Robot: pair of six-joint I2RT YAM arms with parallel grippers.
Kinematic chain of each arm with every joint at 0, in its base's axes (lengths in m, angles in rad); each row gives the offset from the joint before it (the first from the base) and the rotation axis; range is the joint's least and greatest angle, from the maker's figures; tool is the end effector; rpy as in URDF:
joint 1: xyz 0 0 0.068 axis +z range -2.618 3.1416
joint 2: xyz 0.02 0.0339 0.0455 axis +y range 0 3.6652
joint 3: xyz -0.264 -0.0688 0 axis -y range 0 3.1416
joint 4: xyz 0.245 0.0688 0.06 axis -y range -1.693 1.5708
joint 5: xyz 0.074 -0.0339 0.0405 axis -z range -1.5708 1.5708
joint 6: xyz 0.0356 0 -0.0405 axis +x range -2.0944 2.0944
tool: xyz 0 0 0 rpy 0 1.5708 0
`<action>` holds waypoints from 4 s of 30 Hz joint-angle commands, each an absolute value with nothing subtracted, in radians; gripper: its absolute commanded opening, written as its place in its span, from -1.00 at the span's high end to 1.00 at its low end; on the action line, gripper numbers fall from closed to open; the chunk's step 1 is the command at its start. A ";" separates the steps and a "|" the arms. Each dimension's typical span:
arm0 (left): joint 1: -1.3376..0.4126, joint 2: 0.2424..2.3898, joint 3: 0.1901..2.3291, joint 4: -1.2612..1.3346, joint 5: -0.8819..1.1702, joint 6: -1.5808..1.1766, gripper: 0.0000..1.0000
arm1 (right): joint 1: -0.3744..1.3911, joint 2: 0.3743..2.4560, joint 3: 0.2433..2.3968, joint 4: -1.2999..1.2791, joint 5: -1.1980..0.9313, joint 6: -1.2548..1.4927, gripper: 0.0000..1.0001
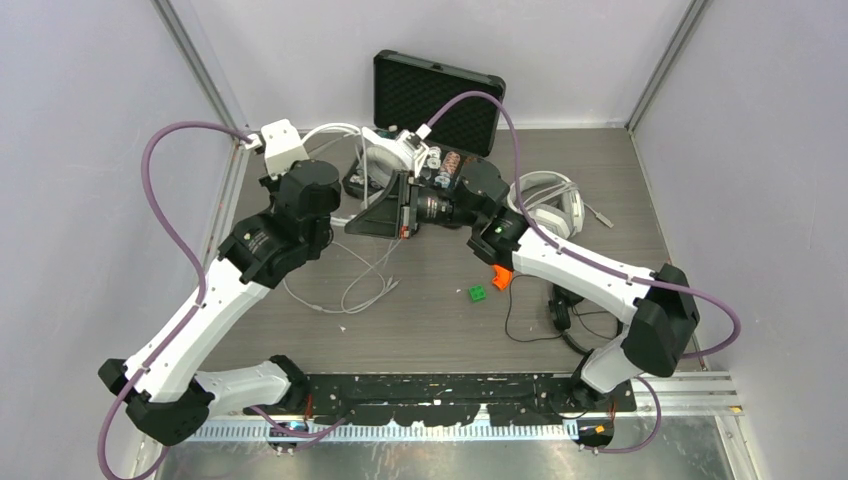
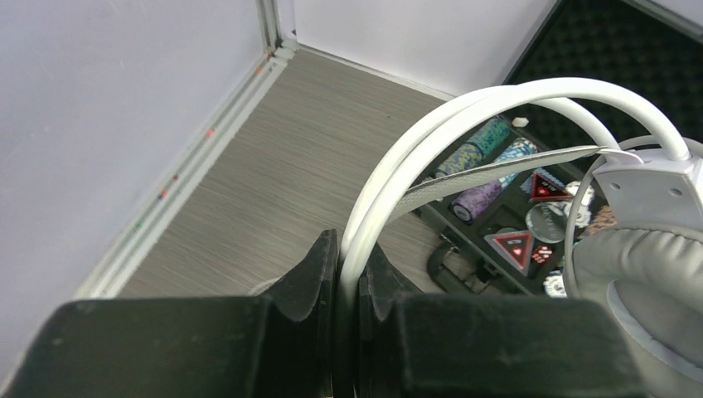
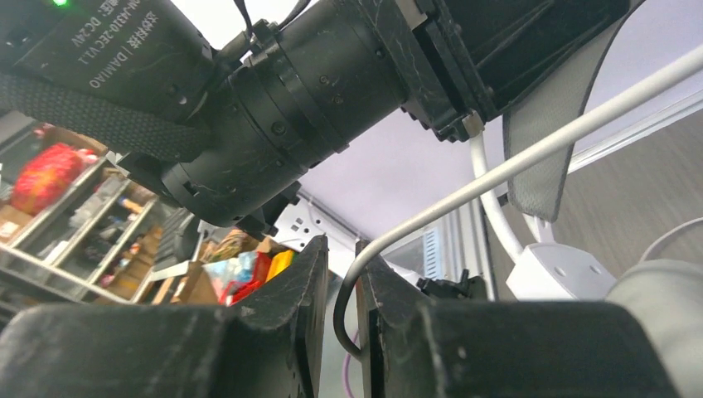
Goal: Wrap the headphones
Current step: Wrap the headphones cable around the headphones.
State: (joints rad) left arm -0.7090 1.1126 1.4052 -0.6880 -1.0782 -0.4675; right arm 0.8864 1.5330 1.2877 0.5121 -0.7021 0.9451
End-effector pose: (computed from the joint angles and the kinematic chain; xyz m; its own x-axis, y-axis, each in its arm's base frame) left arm 0.1755 -0.1092 0.4434 -0.1216 -0.1765 -0.9768 -0.4078 0.9060 -0.1129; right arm 0.2097 0.2934 0.4027 -0.7011 0.1196 -0.7030 -0.7122 -0.1656 0.6822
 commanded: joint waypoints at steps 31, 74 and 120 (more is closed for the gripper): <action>-0.709 1.132 1.601 -0.726 -1.020 -0.969 1.00 | 1.049 1.392 1.190 0.333 -0.277 0.255 0.48; -0.709 1.115 1.730 -0.792 -0.782 -1.082 1.00 | 0.979 1.713 0.753 1.401 -0.234 -0.037 -0.19; -0.709 1.126 1.894 -0.817 -0.337 -0.629 1.00 | 0.727 1.737 0.748 1.439 -0.290 0.254 0.99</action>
